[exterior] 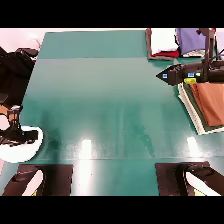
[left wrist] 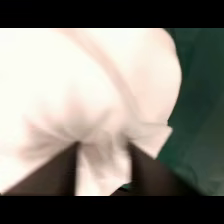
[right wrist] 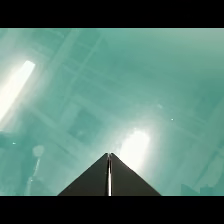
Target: Fold the shirts.
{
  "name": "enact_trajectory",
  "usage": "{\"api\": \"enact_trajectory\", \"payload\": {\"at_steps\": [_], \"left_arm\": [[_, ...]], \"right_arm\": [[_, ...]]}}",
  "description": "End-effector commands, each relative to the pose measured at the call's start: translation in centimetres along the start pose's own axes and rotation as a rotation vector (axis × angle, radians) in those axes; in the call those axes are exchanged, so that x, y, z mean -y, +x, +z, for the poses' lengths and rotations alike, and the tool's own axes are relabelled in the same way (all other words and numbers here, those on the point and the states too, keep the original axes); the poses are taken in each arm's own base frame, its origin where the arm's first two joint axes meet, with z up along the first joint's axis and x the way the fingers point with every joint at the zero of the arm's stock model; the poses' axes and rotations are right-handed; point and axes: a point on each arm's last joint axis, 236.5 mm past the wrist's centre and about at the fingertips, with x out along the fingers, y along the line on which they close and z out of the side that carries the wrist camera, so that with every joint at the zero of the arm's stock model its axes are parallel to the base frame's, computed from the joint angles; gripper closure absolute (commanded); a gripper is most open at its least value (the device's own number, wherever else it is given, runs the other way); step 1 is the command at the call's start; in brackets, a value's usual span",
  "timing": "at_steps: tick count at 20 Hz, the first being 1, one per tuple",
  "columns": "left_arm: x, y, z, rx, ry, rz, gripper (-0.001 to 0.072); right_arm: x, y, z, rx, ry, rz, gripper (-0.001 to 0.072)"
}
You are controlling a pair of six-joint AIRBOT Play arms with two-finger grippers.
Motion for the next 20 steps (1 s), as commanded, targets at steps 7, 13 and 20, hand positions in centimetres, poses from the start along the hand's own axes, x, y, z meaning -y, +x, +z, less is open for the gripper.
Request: {"api": "enact_trajectory", "payload": {"at_steps": [7,13,20], "left_arm": [[3.5,-16.0,10.2,0.454,0.018,-0.166,0.0683],[12.2,-36.3,11.8,0.922,0.21,-0.475,0.0684],[29.8,-38.0,11.2,0.881,0.539,-0.678,0.0683]], "right_arm": [[-0.7,-1.7,3.8,0.12,-0.037,-0.016,0.0692],[-2.9,-7.4,10.9,0.354,-0.125,-0.045,0.0692],[-0.7,-12.4,14.6,0.443,-0.135,-0.139,0.0692]]}}
